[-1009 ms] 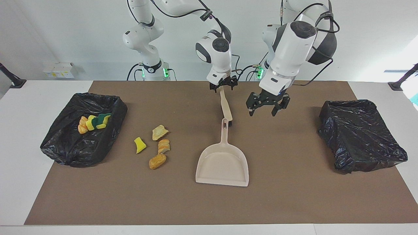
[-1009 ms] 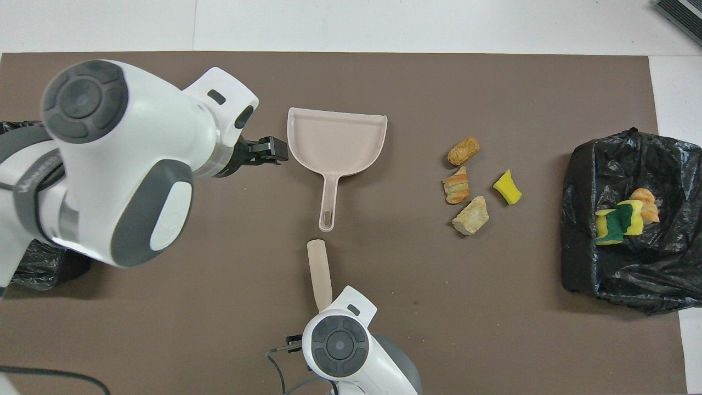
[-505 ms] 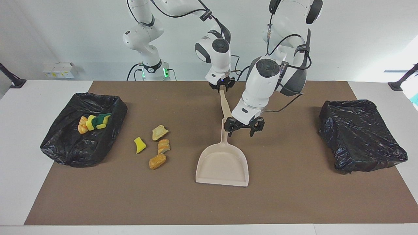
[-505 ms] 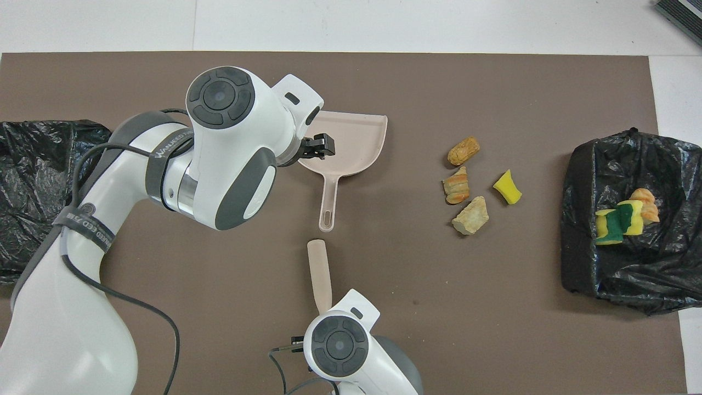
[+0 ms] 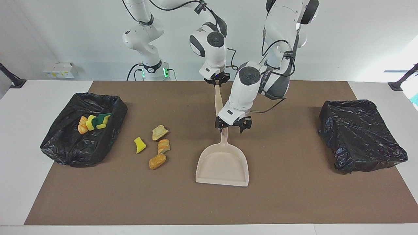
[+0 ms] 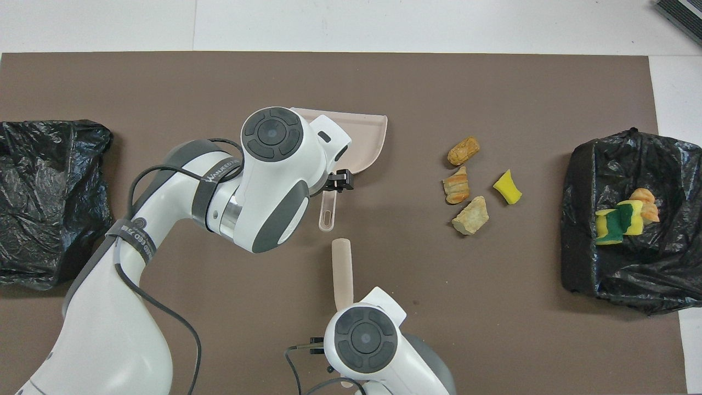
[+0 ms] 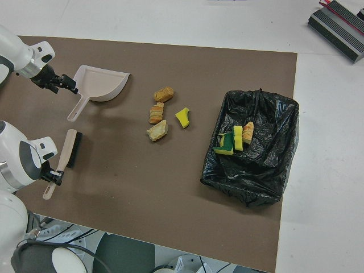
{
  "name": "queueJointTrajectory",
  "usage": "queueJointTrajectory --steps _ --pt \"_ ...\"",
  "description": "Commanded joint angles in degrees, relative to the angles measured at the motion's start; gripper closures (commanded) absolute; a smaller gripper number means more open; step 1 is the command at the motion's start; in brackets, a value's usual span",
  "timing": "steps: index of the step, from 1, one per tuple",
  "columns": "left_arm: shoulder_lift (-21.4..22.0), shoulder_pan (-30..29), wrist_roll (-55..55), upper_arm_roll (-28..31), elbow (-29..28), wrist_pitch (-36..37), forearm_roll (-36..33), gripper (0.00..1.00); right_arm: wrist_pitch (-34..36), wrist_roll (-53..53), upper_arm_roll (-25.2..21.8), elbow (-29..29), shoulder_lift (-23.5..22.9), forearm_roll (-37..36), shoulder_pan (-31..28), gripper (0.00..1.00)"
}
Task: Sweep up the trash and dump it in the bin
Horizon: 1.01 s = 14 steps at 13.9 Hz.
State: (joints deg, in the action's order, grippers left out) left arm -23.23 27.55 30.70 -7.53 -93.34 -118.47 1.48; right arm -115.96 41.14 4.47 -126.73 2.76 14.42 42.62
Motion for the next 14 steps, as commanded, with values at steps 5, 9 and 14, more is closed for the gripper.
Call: queueJointTrajectory --steps 5,9,14 --pt "-0.24 2.59 -0.11 0.76 -3.95 -2.73 0.36 0.0 8.12 5.35 0.27 -2.38 6.65 -3.34 -9.47 1.0" --pt "-0.59 2.94 -0.11 0.76 -4.05 -2.73 0.01 0.33 7.94 4.22 0.36 -2.38 5.25 -9.75 -16.84 1.0" --pt "-0.42 2.94 -1.42 0.85 -3.69 -1.68 -1.91 1.0 7.25 -6.13 0.36 -1.77 3.31 -14.85 -25.64 1.0"
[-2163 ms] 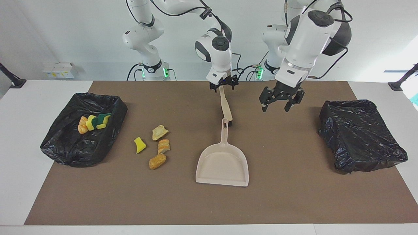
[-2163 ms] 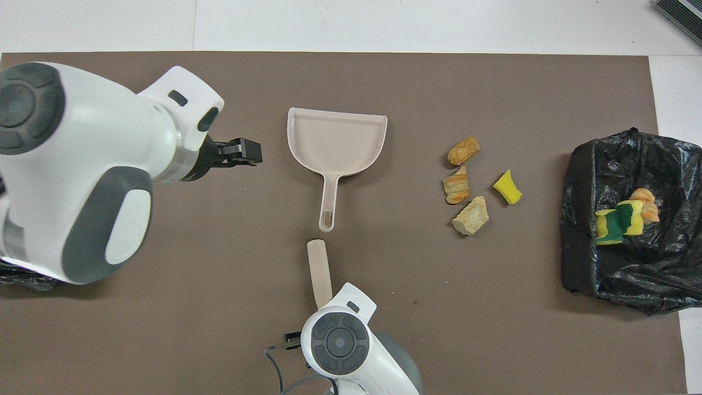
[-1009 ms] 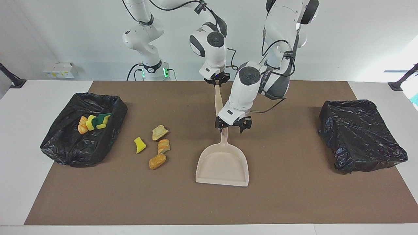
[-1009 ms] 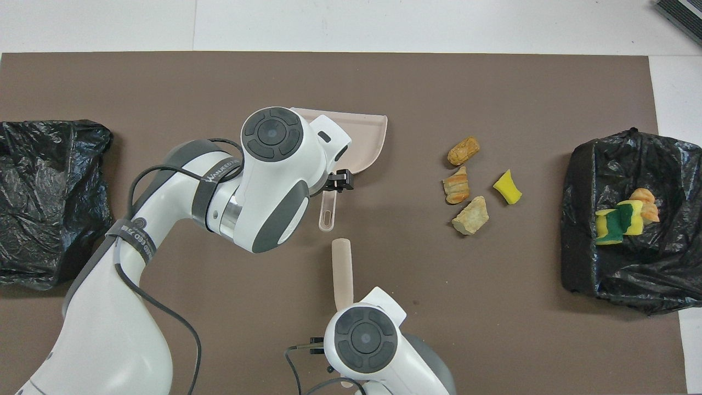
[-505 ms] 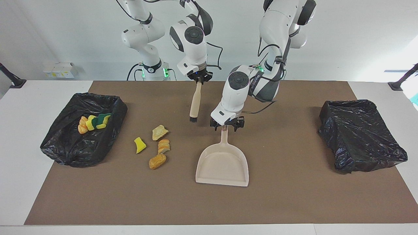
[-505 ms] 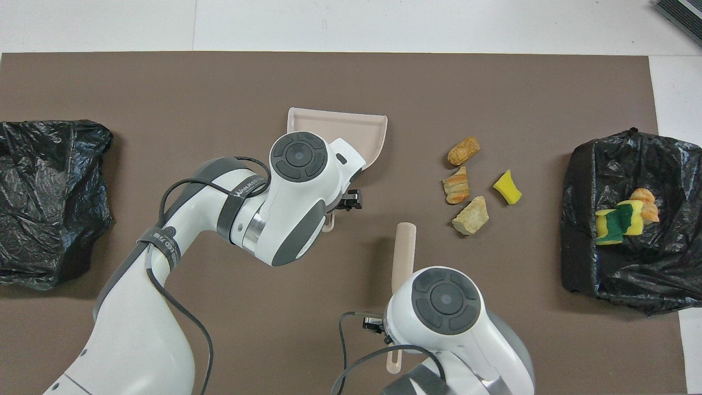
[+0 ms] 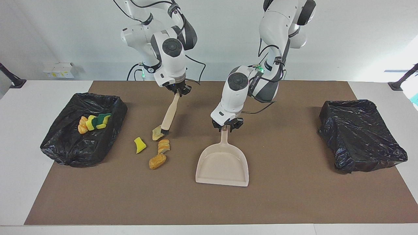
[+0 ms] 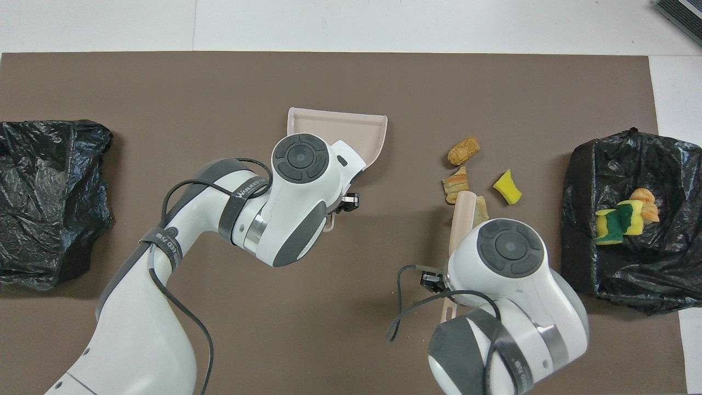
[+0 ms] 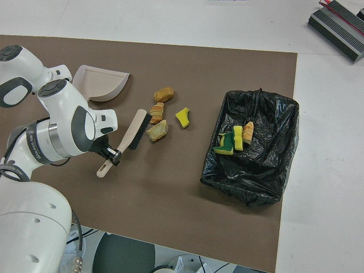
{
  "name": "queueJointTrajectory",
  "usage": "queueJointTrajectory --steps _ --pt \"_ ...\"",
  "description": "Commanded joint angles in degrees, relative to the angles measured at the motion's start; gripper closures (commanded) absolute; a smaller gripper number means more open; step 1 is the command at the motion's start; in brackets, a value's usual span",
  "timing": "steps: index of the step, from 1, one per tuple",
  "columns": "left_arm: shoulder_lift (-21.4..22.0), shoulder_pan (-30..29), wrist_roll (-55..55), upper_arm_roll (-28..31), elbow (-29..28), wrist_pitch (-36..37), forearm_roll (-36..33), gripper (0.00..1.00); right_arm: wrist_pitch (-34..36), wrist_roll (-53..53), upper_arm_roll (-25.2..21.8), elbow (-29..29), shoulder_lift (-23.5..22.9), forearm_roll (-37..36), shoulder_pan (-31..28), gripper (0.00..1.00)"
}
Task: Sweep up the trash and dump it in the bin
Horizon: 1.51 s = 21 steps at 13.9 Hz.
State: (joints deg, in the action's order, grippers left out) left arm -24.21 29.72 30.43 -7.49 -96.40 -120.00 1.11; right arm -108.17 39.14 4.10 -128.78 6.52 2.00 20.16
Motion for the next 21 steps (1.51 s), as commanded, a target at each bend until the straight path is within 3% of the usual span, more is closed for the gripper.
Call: queueJointTrajectory --steps 1,7,11,14,17,21 --pt "0.83 0.78 -4.29 0.72 -0.81 0.03 -3.55 1.0 -0.72 -7.55 0.82 0.29 -1.15 -4.0 -5.81 1.0" --pt "7.59 -4.75 -27.48 1.51 -0.99 10.46 -3.92 1.0 -8.97 -32.43 0.91 0.29 -3.79 -7.8 -21.28 1.0" --pt "11.64 -10.37 -44.44 1.69 -1.25 13.82 -7.07 1.0 -11.35 -39.21 0.91 -0.24 -7.39 -7.89 -24.89 1.0" --pt "11.99 -11.52 -55.69 1.78 -1.51 14.09 -9.89 1.0 -11.54 -40.9 1.08 -0.15 -7.4 -7.63 -24.03 1.0" --pt "13.13 -14.95 -73.27 1.78 -5.63 9.61 -9.81 1.0 -11.62 -40.55 1.17 0.28 -8.97 -6.31 -19.38 1.0" --pt "17.25 -15.3 -80.34 1.78 -13.44 6.73 -9.81 1.0 -11.71 -40.37 1.26 1.34 -10.91 -0.69 -14.98 1.0"
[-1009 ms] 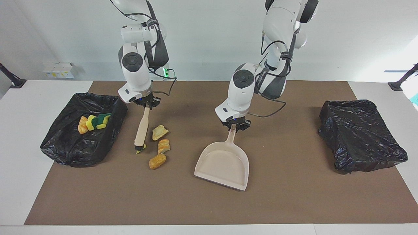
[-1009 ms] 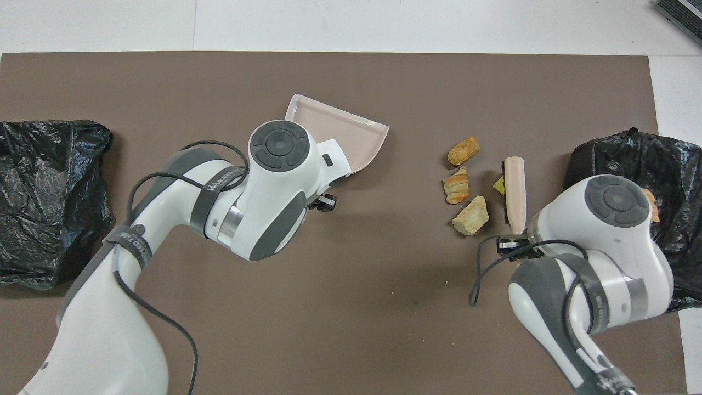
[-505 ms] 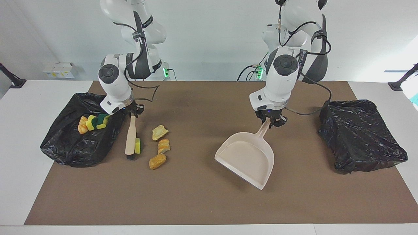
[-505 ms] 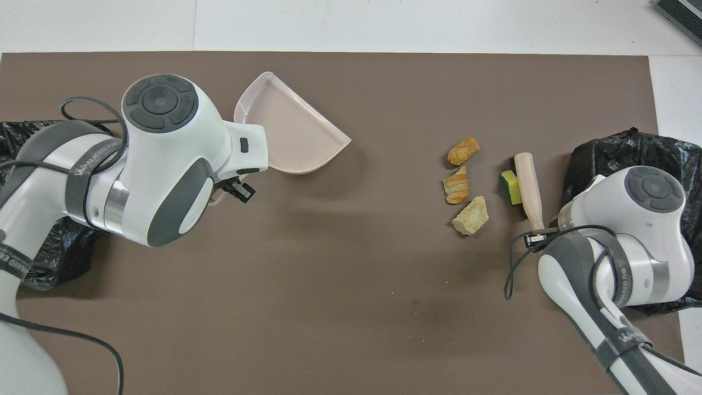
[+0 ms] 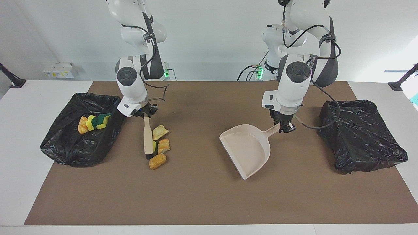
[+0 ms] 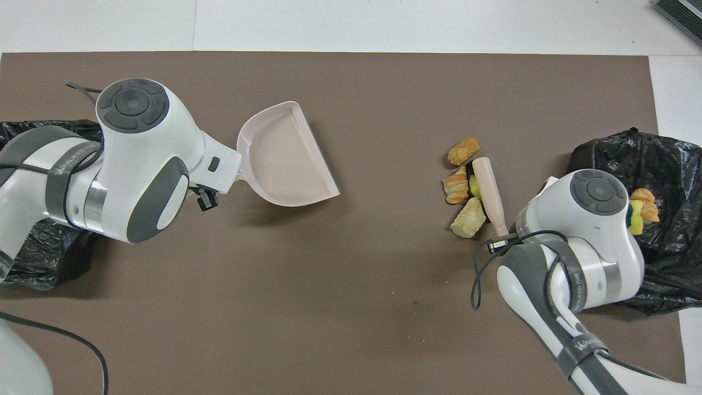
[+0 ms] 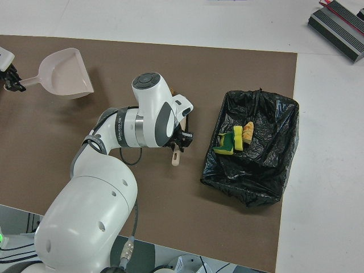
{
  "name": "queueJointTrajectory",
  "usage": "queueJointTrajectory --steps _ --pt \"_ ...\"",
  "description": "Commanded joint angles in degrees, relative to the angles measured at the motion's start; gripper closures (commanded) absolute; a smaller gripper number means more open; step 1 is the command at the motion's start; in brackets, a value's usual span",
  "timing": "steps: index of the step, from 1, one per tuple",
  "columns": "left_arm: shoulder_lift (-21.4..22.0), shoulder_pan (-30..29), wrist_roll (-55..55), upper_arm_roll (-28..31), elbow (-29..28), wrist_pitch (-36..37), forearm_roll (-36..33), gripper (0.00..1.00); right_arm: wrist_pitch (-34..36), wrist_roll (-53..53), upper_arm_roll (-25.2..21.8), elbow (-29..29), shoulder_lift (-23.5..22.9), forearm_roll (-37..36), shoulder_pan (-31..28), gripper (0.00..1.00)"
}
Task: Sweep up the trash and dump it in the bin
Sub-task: 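Sweep the bread chunks toward the dustpan with the right gripper's brush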
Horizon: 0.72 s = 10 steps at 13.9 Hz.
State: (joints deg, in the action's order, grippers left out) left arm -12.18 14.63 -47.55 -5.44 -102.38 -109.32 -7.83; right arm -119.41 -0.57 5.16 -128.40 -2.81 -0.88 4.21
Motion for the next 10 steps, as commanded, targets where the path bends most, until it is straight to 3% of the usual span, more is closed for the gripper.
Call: queueJointTrajectory --steps 1,10 --pt "6.8 -0.13 -2.9 -0.28 -10.18 -6.23 -0.87 1.0 -0.3 -0.66 0.2 1.05 -1.59 2.55 1.59 1.0" --pt "9.54 0.57 -0.89 -0.37 -20.48 -15.29 -0.78 1.0 -3.89 1.69 0.2 2.54 -4.75 13.88 10.2 1.0"
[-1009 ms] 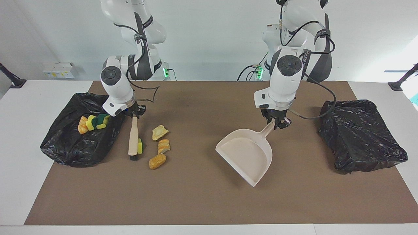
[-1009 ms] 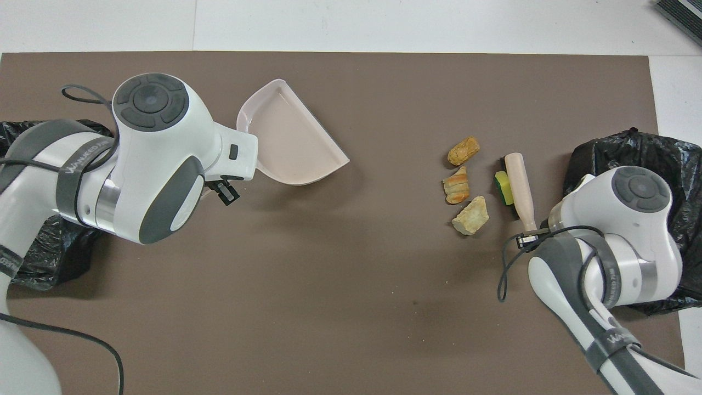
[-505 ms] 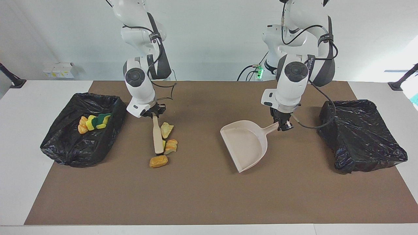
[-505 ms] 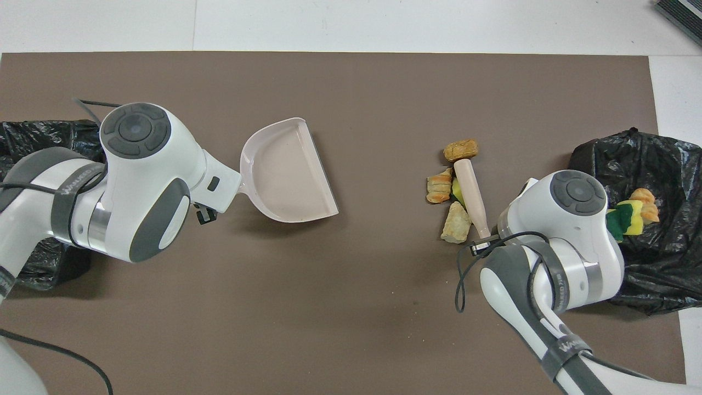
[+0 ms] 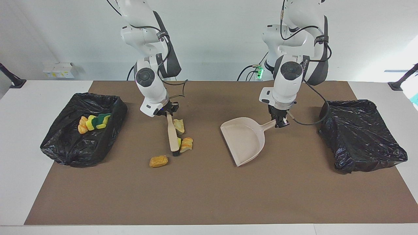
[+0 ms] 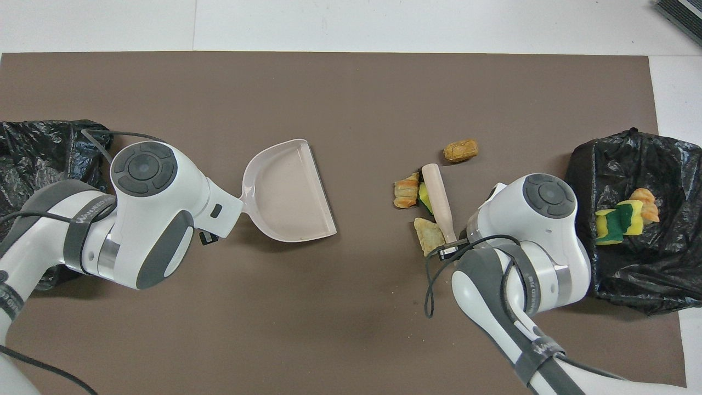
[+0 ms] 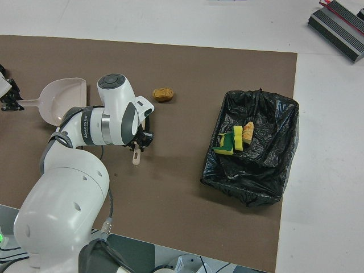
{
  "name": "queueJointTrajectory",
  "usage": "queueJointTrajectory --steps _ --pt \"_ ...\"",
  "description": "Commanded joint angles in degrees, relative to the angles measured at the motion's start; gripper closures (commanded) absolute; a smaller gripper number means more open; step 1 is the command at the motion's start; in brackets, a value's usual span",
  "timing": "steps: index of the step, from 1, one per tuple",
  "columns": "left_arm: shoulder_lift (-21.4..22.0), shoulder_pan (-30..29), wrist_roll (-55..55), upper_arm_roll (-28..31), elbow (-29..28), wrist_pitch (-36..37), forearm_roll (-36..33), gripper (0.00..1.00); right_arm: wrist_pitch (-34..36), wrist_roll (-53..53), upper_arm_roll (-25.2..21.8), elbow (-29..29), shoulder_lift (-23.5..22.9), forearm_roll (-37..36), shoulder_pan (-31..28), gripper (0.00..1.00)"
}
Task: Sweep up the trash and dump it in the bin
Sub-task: 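Sweep the bread chunks toward the dustpan with the right gripper's brush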
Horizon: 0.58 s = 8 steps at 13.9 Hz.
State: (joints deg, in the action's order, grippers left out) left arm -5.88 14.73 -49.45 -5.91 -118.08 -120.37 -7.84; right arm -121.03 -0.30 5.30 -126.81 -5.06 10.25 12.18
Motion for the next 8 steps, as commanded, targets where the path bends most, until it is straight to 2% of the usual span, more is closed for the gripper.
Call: queueJointTrajectory --steps 1,5,8 --pt "3.42 0.48 1.11 0.11 -5.31 -4.96 -0.77 1.0 -2.8 3.97 0.06 1.47 -3.02 3.11 3.1 1.0" --pt "3.51 0.65 1.37 0.11 -5.58 -5.05 -0.69 1.0 -0.8 10.31 0.06 6.21 -4.95 5.21 6.62 1.0" --pt "3.51 0.65 1.37 0.11 -5.5 -5.05 -0.51 1.0 8.58 11.46 -0.46 12.88 -4.61 4.26 4.53 1.0"
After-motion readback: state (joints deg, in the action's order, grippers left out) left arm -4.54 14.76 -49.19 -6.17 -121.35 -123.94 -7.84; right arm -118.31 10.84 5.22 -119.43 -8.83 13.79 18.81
